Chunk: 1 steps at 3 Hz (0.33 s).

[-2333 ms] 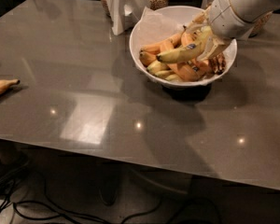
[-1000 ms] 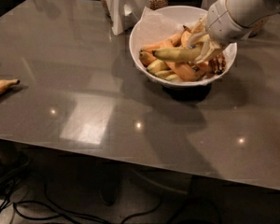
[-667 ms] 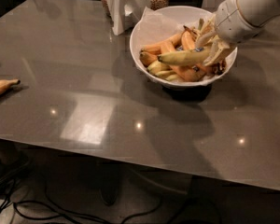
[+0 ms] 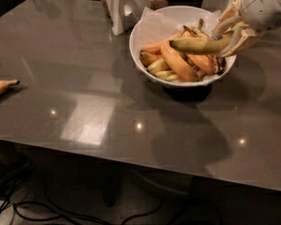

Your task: Pick banana from white bowl

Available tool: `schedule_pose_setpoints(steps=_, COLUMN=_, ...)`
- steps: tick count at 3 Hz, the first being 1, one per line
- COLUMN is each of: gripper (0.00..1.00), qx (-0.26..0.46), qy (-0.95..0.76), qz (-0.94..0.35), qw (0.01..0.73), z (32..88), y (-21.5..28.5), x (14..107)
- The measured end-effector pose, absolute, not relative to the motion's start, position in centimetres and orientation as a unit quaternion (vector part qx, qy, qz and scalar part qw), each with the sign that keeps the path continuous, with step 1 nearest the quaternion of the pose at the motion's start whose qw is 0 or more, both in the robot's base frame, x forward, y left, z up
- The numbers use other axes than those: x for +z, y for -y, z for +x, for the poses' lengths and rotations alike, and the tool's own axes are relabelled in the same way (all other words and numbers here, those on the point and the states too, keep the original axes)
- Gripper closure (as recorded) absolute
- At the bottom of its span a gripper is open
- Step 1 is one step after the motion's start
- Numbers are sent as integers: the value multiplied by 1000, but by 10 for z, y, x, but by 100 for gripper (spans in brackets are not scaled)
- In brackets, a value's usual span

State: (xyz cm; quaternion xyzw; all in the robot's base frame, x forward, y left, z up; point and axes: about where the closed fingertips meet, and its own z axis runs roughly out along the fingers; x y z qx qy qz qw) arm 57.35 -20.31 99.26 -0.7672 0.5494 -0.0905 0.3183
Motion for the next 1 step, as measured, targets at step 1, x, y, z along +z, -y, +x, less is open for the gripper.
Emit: schedule_pose_setpoints(steps=1, gripper=100, qx=-56, qy=-551, qz=-751, qw=358, z=547, y=216, x=1023)
